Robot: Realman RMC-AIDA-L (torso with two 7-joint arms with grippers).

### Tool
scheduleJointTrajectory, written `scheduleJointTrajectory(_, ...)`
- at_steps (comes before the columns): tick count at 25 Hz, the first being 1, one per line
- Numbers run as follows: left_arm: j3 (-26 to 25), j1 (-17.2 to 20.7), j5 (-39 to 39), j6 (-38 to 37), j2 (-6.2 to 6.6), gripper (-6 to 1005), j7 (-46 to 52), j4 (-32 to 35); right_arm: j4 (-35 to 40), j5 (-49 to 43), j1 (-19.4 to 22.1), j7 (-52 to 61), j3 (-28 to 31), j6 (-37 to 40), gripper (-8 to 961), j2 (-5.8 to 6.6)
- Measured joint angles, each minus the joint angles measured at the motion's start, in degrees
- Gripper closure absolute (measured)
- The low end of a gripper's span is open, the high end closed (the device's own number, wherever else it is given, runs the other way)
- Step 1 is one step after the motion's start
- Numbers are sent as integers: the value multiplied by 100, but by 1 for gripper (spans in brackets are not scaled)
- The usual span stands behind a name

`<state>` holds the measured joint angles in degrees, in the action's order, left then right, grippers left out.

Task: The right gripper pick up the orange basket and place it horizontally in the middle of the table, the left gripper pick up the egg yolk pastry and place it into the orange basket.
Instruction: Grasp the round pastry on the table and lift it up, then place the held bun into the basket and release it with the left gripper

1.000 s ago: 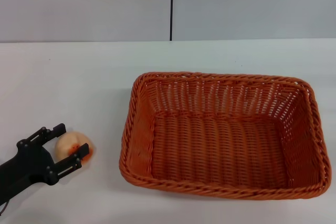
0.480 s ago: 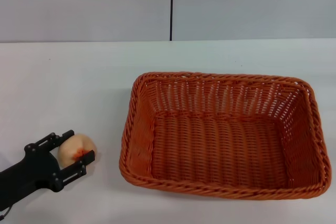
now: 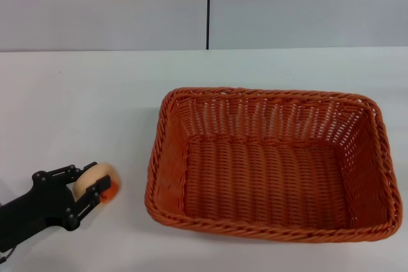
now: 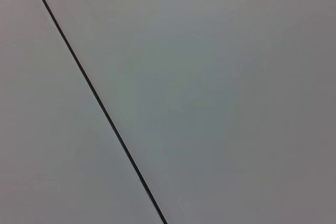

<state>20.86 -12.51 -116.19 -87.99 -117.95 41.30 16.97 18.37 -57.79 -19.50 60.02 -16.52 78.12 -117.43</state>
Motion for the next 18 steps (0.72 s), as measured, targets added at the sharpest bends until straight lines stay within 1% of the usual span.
scheduleJointTrajectory(5, -200, -86, 74, -75, 0, 664, 27, -17, 0, 3, -5, -2, -3, -1, 575, 2)
scheduleJointTrajectory(6, -393, -107, 127, -173, 0, 683, 43, -29, 0, 6, -7, -3, -2, -1, 575, 2)
scheduleJointTrajectory(7, -1053, -155, 330, -567, 0, 701, 64, -73, 0, 12, -9, -3, 0, -1, 575, 2)
scheduleJointTrajectory(8, -1053, -155, 330, -567, 0, 710, 64, -73, 0, 12, -9, -3, 0, -1, 575, 2)
scheduleJointTrajectory(9, -1314, -178, 437, -725, 0, 719, 67, -104, 0, 17, -9, -4, 0, -1, 575, 2)
scheduleJointTrajectory(10, -1314, -178, 437, -725, 0, 727, 67, -104, 0, 20, -10, -5, 0, -1, 575, 2)
scheduleJointTrajectory(11, -1651, -232, 609, -936, 0, 736, 72, -176, 0, 21, -10, -5, 0, -1, 575, 1)
scheduleJointTrajectory(12, -1792, -327, 708, -1137, 4, 745, 79, -241, 0, 22, -11, -6, 1, -1, 575, -5)
scheduleJointTrajectory(14, -1839, -430, 752, -1299, 5, 767, 85, -283, 0, 24, -11, -7, 3, -1, 575, -9)
scheduleJointTrajectory(17, -1769, -707, 724, -1600, -4, 800, 93, -460, -9, 24, -7, -8, 0, 0, 575, -13)
scheduleJointTrajectory(18, -1769, -707, 724, -1600, -4, 811, 93, -460, -16, 26, -1, -9, 3, 0, 575, -13)
